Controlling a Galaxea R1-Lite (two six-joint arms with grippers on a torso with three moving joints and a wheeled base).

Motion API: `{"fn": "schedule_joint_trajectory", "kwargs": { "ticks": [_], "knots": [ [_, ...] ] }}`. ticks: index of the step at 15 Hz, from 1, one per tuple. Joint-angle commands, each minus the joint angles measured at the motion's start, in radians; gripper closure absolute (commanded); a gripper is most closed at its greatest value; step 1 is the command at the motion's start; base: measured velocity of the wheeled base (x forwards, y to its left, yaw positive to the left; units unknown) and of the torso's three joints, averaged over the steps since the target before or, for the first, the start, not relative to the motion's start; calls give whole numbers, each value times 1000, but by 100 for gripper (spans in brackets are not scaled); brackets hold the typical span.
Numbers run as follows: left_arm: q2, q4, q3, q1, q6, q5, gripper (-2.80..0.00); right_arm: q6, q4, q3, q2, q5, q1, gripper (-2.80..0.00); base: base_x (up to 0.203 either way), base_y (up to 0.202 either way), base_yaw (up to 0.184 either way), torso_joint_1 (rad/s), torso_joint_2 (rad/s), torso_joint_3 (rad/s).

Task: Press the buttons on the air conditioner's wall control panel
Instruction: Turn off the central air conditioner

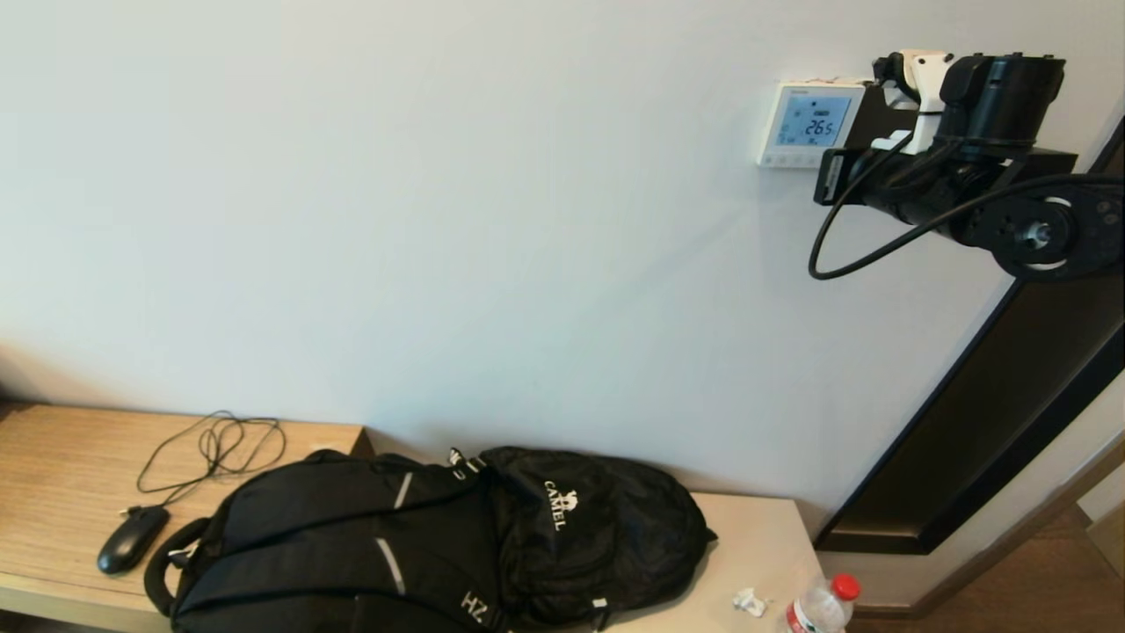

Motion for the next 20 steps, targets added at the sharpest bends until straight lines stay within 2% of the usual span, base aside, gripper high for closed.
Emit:
{"fn": "schedule_joint_trajectory", "kwargs": {
  "ticks": [1,13,20],
  "knots": [
    [0,-1,0,1,0,0,0,-1,-2,-5,2,-1,-2,0,0,0,0,0,0,0],
    [0,0,0,1,0,0,0,-1,-1,-59,65,-1,-11,0,0,0,0,0,0,0],
    [0,-1,0,1,-1,0,0,-1,-2,-14,-17,-1,-1,0,0,0,0,0,0,0]
  ]
}}
